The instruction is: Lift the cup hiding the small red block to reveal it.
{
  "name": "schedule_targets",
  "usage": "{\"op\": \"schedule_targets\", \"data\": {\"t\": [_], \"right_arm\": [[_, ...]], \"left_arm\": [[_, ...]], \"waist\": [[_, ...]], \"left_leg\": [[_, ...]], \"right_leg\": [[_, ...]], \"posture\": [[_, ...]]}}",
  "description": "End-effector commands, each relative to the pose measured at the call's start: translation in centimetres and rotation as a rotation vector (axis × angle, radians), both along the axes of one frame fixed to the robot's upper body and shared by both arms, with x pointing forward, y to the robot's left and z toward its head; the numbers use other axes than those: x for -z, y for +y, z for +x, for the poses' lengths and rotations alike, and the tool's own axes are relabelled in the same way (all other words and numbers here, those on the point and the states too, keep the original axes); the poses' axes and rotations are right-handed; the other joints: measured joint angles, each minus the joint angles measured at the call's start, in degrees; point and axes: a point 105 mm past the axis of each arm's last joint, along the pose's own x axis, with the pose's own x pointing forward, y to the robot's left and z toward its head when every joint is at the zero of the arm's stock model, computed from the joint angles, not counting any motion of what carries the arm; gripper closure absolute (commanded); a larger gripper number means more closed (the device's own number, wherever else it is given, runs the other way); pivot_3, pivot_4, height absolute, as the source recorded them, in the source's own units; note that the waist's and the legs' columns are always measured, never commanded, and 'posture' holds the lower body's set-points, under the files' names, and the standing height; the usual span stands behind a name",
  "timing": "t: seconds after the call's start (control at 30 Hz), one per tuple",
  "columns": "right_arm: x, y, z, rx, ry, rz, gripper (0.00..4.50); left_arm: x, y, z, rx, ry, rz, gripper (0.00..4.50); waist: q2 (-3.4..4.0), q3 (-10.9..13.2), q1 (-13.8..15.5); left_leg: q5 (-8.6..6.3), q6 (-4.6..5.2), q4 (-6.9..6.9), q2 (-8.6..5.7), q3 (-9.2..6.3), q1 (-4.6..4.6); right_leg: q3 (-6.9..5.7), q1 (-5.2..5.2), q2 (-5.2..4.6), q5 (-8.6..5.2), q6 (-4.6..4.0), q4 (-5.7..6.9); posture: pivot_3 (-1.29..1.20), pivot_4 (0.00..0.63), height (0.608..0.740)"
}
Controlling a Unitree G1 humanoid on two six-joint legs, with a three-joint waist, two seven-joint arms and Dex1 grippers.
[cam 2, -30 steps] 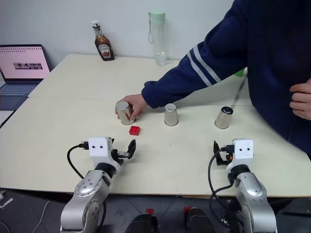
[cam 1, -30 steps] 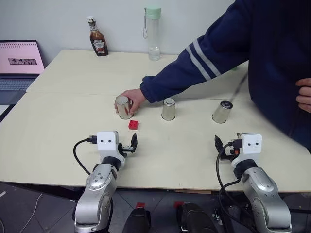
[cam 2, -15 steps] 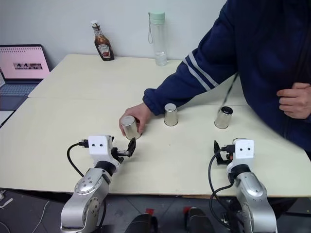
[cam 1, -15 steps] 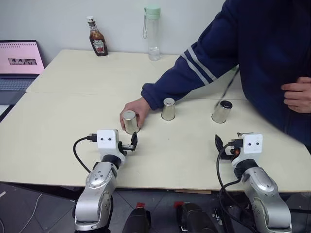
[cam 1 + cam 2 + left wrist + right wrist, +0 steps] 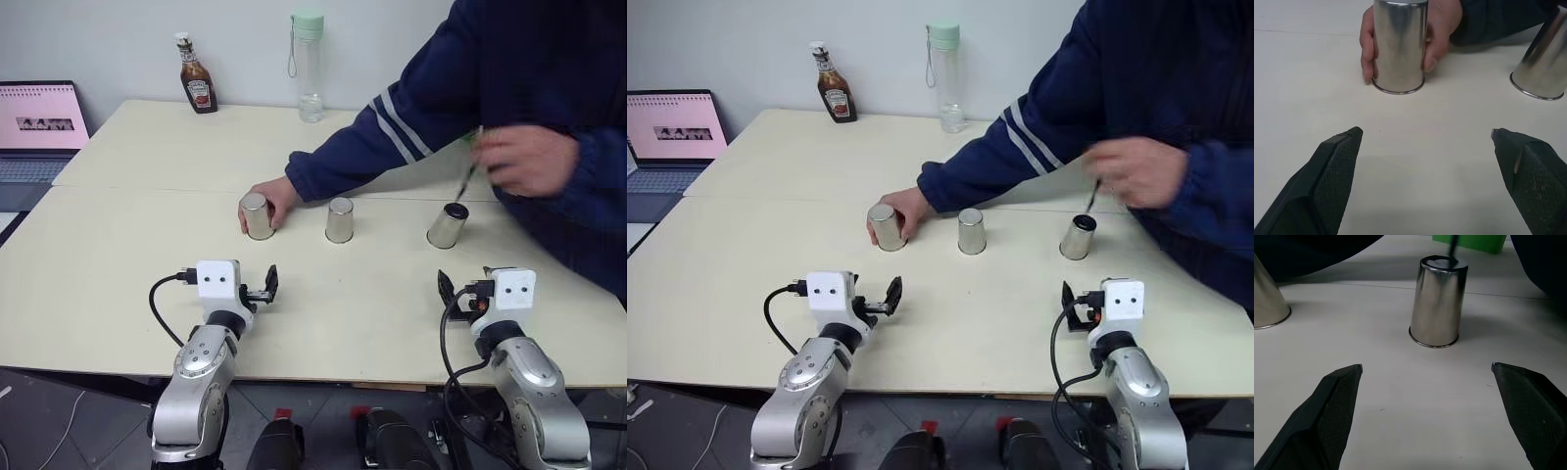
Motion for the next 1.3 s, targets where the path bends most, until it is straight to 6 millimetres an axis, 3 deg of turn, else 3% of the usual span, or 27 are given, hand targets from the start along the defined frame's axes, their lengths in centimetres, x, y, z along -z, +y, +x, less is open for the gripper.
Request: {"op": "schedule_targets", "data": {"t": [0.03,1.3], "right_arm": [[-1.34,-0.22,0.06,0.004,-0.059,-0.010,0.00],[-1.63,0.22,0.03,-0.028,-0.066,-0.027,0.00]], "left_arm": [[-0.90,-0.24,0.18,0.009,-0.041,0.010,0.01],[-0.85,-0.52,0.43,0.023,-0.048,0.010,0.01]], "waist": [[0.00,0.00,0.00],[0.00,0.00,0.00]], "left_leg": [[0.00,0.00,0.00,0.00,0.00,0.00],[0.00,0.00,0.01,0.00,0.01,0.00]], "right_leg": [[0.00,0.00,0.00,0.00,0.00,0.00],[0.01,0.00,0.00,0.01,0.02,0.01]], "posture": [[0.00,0.150,0.740],[0.00,0.150,0.740]]}}
